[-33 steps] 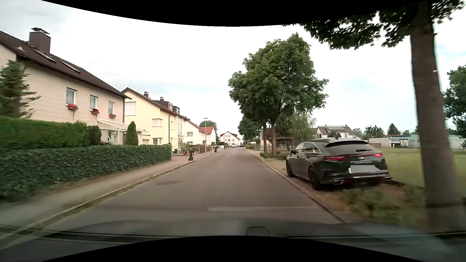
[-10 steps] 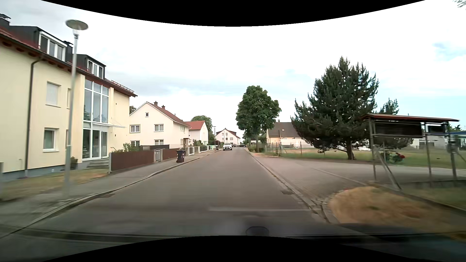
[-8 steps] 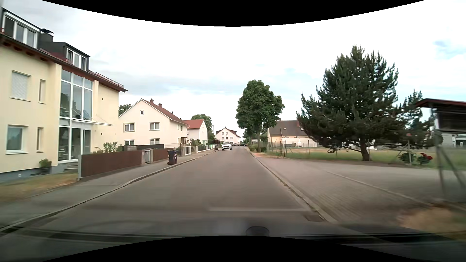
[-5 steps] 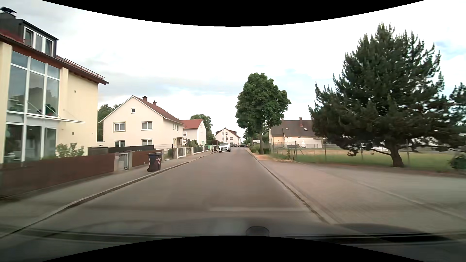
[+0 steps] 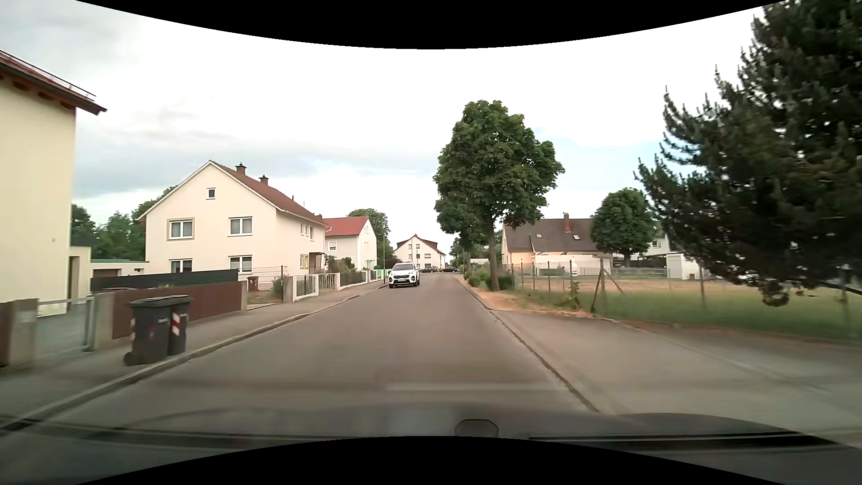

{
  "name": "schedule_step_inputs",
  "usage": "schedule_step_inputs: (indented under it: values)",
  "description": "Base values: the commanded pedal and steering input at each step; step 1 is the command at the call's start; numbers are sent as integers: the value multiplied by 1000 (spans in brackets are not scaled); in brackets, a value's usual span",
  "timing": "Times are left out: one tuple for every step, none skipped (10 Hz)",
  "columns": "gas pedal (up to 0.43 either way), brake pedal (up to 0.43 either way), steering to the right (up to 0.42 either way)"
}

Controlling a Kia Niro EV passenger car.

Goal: Follow the waypoints while adhering to traffic rules and regulations

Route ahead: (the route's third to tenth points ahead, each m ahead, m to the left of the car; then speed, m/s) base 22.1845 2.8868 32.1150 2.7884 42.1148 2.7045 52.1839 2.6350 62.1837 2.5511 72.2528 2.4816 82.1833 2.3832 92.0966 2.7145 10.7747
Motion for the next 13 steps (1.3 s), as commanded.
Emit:
schedule_step_inputs:
  values:
    - [138,0,-6]
    - [138,0,-8]
    - [130,0,-9]
    - [130,0,-10]
    - [130,0,-9]
    - [130,0,-9]
    - [130,0,-10]
    - [130,0,-10]
    - [130,0,-9]
    - [130,0,-6]
    - [130,0,-2]
    - [130,0,-1]
    - [130,0,-1]
